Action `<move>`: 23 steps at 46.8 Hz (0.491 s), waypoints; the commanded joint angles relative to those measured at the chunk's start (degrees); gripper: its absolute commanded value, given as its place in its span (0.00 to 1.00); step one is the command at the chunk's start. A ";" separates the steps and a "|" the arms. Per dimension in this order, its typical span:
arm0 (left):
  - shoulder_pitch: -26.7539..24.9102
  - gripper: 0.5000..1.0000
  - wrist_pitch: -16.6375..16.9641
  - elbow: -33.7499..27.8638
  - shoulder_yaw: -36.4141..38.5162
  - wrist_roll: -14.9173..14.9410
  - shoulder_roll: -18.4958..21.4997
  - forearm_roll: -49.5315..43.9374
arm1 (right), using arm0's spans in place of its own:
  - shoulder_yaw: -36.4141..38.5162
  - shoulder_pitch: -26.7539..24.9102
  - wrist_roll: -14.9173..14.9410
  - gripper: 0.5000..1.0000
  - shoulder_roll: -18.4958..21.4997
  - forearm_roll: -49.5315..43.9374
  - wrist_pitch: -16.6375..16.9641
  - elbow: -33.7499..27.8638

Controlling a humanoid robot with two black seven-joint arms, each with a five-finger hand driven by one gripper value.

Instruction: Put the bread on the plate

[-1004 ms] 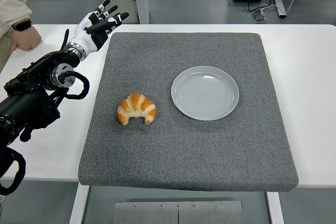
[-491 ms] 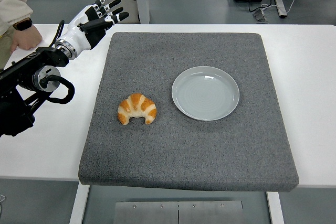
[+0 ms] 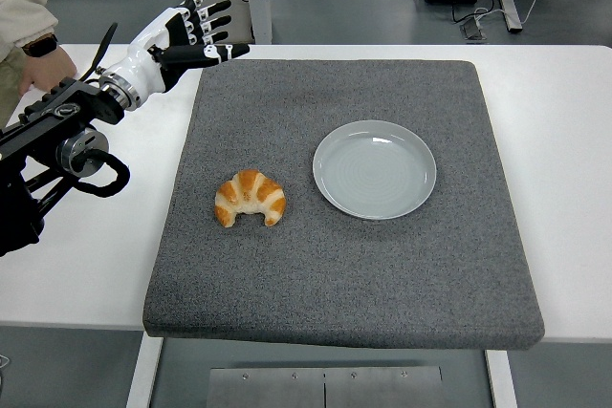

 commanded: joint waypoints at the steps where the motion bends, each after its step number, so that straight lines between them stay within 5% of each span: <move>1: 0.25 0.94 0.34 -4.01 0.07 0.08 1.83 2.18 | 0.00 0.00 0.00 1.00 0.00 0.05 -0.01 0.03; 10: 1.30 0.94 1.22 -11.93 1.82 0.43 5.43 12.81 | 0.00 0.00 0.00 1.00 0.00 -0.04 -0.01 0.03; 23: 1.30 0.94 1.92 -14.22 6.21 2.80 9.12 23.98 | 0.00 0.00 0.00 1.00 0.00 -0.04 -0.01 0.03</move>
